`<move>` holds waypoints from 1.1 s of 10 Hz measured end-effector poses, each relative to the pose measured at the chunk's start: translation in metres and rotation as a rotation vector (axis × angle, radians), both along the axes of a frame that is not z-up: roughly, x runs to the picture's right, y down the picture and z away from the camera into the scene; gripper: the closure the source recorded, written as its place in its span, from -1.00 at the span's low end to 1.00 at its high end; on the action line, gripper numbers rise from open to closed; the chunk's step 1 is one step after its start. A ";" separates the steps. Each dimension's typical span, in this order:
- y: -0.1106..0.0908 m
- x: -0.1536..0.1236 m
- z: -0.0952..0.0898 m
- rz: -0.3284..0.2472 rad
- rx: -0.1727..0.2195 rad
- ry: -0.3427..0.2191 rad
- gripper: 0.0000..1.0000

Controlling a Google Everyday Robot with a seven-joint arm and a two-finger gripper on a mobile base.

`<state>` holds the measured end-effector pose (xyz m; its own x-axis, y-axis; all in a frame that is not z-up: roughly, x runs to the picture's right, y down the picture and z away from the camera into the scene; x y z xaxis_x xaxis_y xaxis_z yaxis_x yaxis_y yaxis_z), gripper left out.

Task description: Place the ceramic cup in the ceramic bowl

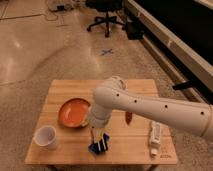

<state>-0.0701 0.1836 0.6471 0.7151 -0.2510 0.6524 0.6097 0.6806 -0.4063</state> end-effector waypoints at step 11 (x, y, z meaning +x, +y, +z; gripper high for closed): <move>0.005 -0.101 0.018 -0.162 0.157 -0.224 -0.30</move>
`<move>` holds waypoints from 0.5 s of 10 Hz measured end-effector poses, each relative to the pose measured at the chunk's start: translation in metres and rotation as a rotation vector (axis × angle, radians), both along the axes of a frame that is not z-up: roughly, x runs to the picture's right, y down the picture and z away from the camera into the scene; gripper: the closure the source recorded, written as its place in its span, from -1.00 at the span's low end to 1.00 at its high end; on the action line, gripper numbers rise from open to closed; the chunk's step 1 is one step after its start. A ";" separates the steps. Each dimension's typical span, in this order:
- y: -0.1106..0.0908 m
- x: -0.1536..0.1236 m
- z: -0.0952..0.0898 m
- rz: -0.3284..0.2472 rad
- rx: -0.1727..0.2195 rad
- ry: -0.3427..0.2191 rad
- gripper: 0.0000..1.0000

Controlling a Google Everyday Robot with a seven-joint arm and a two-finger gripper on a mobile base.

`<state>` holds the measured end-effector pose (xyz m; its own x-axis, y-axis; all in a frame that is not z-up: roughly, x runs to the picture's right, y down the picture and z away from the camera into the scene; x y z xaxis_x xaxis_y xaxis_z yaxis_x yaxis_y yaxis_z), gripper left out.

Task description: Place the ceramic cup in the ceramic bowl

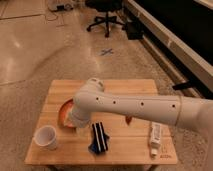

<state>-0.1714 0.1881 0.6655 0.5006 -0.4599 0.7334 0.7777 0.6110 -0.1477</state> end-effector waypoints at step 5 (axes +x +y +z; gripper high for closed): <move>0.028 -0.059 -0.002 -0.100 0.013 -0.067 -0.30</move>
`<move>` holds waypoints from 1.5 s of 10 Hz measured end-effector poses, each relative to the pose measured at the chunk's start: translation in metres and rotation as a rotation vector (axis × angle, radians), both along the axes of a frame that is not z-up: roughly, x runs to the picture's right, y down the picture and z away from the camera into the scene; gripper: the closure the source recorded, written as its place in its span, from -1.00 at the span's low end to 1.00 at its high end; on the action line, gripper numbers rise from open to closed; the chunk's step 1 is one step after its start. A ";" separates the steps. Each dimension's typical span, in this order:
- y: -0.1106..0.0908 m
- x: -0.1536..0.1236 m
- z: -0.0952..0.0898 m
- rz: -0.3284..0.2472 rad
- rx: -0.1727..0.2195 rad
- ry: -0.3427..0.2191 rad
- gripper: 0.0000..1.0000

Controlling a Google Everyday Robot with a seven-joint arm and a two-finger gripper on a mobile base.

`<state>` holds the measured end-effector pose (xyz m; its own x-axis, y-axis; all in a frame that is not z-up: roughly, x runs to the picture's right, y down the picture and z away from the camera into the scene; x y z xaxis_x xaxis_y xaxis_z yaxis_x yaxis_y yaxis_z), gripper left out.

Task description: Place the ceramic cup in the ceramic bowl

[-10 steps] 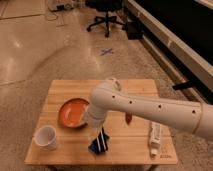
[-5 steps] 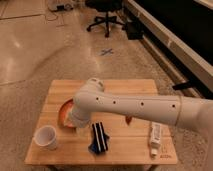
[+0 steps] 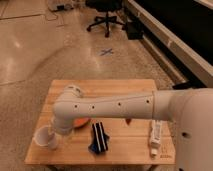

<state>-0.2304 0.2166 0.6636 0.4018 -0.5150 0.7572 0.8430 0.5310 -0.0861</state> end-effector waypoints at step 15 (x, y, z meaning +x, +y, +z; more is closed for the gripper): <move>-0.011 -0.034 0.006 -0.002 0.008 0.023 1.00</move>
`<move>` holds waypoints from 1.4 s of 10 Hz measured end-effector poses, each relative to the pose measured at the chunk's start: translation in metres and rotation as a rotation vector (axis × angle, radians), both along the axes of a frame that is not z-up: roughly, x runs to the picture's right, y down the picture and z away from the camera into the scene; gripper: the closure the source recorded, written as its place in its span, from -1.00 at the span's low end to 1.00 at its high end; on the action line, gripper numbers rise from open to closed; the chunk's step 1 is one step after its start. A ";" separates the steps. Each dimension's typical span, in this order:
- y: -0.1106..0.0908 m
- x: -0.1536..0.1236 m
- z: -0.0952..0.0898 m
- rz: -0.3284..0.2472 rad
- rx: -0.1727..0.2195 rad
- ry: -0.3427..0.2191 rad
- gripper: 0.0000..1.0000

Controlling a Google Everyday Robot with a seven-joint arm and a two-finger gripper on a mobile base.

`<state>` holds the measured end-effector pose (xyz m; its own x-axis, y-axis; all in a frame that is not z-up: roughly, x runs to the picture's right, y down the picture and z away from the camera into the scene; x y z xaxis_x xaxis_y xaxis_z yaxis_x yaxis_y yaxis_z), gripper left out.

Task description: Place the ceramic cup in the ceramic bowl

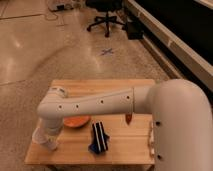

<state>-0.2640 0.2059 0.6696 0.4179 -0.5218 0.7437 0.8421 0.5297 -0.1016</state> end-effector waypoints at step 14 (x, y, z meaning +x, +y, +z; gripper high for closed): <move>-0.124 0.099 0.048 0.281 0.079 0.142 0.36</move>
<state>-0.1651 0.0824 0.7172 0.6505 -0.4254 0.6292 0.6425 0.7501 -0.1570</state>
